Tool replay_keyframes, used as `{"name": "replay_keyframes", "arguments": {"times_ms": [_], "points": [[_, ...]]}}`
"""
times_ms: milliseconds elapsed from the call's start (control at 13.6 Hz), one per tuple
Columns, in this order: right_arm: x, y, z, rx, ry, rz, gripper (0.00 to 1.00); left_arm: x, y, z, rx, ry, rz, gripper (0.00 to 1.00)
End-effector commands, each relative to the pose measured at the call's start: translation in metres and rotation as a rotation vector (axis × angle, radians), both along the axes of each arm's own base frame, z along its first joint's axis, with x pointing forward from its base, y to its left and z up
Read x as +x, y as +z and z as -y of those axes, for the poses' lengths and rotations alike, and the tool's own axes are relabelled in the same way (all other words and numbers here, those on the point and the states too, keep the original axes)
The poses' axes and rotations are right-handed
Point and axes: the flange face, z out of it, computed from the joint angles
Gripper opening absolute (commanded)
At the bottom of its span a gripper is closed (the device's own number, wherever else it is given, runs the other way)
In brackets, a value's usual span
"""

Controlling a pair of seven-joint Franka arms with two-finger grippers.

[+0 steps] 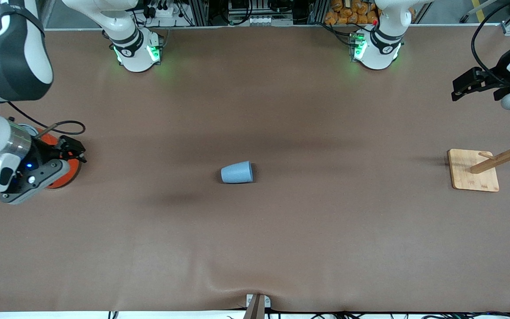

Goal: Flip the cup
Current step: 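Withdraw the right gripper back beside the orange can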

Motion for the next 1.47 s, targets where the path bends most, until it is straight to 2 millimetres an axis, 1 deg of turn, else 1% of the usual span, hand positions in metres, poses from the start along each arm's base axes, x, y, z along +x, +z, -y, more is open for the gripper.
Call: {"name": "replay_keyframes", "arguments": {"times_ms": [0, 147, 221, 368, 442, 516, 663, 811, 884, 958, 1032, 1253, 1400], "points": [[-0.011, -0.004, -0.005, -0.018, -0.066, -0.008, 1.00, -0.013, 0.006, -0.002, 0.024, 0.013, 0.010, 1.00], [-0.015, -0.008, -0.006, -0.019, -0.068, 0.011, 1.00, -0.016, 0.011, -0.002, 0.026, 0.013, 0.018, 1.00], [-0.023, -0.010, -0.006, -0.020, -0.072, 0.031, 1.00, -0.016, 0.014, -0.004, 0.026, 0.018, 0.025, 1.00], [-0.045, -0.021, -0.005, -0.019, -0.080, 0.094, 1.00, -0.016, 0.019, -0.009, 0.023, 0.027, 0.035, 1.00], [-0.057, -0.029, 0.000, -0.020, -0.085, 0.120, 1.00, -0.016, 0.021, -0.009, 0.023, 0.027, 0.040, 1.00], [-0.064, -0.036, 0.006, -0.020, -0.093, 0.133, 1.00, -0.015, 0.028, -0.009, 0.022, 0.023, 0.057, 1.00], [-0.072, -0.043, 0.014, -0.019, -0.120, 0.131, 1.00, -0.013, 0.033, -0.012, 0.019, 0.014, 0.067, 1.00], [-0.077, -0.040, 0.012, -0.021, -0.216, 0.103, 1.00, -0.013, 0.033, -0.013, 0.018, 0.014, 0.067, 1.00], [-0.081, -0.035, 0.009, -0.026, -0.273, 0.086, 1.00, -0.012, 0.034, -0.014, 0.017, 0.017, 0.070, 1.00], [-0.083, -0.028, 0.006, -0.031, -0.333, 0.075, 1.00, -0.012, 0.041, -0.016, 0.016, 0.021, 0.084, 1.00], [-0.083, -0.018, 0.008, -0.031, -0.387, 0.063, 1.00, -0.012, 0.042, -0.016, 0.016, 0.021, 0.087, 1.00], [-0.081, 0.033, 0.017, 0.022, -0.437, 0.061, 1.00, -0.011, 0.041, -0.016, 0.015, 0.021, 0.084, 1.00], [-0.081, 0.057, 0.035, 0.040, -0.470, 0.082, 1.00, -0.009, 0.038, -0.015, 0.012, 0.020, 0.080, 1.00]]}}
